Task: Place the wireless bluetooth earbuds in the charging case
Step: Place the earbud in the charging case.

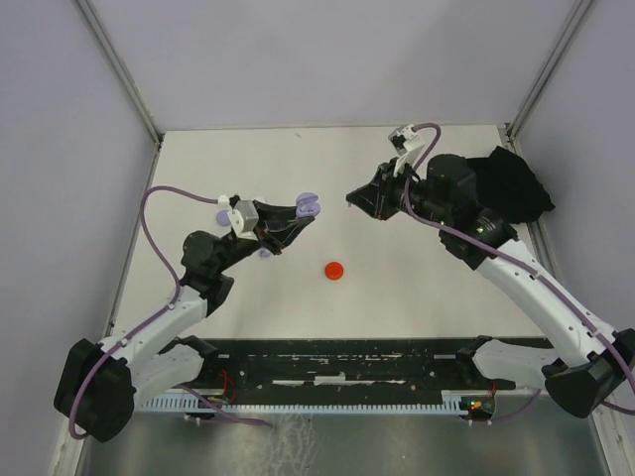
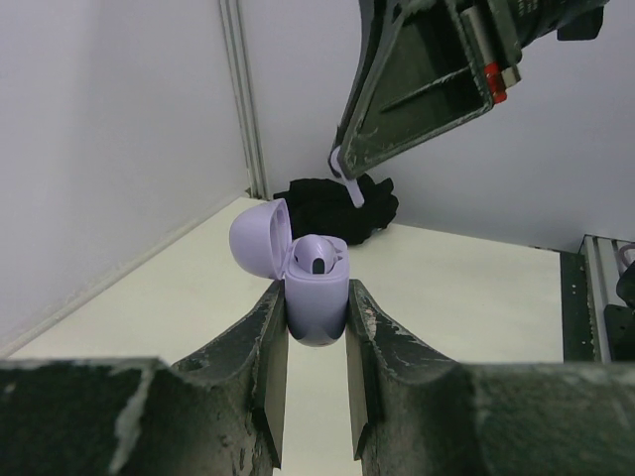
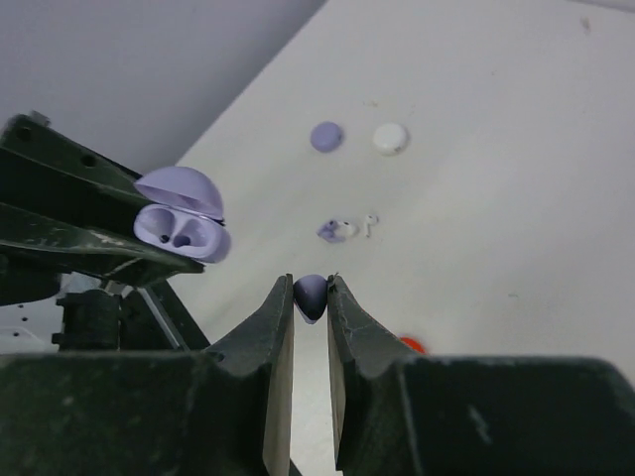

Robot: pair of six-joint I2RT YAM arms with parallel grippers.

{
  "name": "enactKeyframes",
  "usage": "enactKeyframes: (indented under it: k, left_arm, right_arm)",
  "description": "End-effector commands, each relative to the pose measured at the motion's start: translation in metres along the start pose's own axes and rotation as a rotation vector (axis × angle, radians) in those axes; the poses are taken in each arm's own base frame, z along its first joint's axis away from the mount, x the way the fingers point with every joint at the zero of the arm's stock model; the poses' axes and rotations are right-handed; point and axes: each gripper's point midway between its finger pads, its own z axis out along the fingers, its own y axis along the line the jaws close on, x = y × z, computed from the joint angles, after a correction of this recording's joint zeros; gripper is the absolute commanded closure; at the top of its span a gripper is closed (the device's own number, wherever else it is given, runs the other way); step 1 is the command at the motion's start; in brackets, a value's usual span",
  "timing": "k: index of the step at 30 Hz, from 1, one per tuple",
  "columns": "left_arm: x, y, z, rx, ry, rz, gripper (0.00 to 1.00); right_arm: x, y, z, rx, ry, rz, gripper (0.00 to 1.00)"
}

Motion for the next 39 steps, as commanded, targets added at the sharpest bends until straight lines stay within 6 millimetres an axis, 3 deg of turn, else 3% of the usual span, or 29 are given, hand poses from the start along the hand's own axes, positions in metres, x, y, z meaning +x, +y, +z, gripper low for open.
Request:
enactKeyframes:
  k: [1,7,15,27,39]
  left_arm:
    - [-0.031,-0.009,0.007,0.052,-0.101,-0.015,0.97]
    - [-0.039,-0.017,0.011,0.104,-0.128,-0.036,0.97]
    - [-0.038,-0.018,0.015,0.125,-0.132,-0.055,0.97]
    - [-0.046,-0.017,0.018,0.121,-0.161,-0.063,0.97]
    - [-0.046,-0.009,0.019,0.080,-0.172,-0.087,0.97]
  right_arm:
    - [-0.056,0.044,-0.017,-0.165,-0.257,0.012,0.83]
    - [-0.063,0.066,-0.020,-0.271,-0.335,0.020,0.83]
    - [-0.055,0.084,-0.011,-0.335,-0.310,-0.002,0.83]
    - [-0.029,0.082,0.013,-0.331,-0.232,-0.024,0.83]
    - [-0.019,0.096,0.014,-0.401,-0.182,-0.053,0.83]
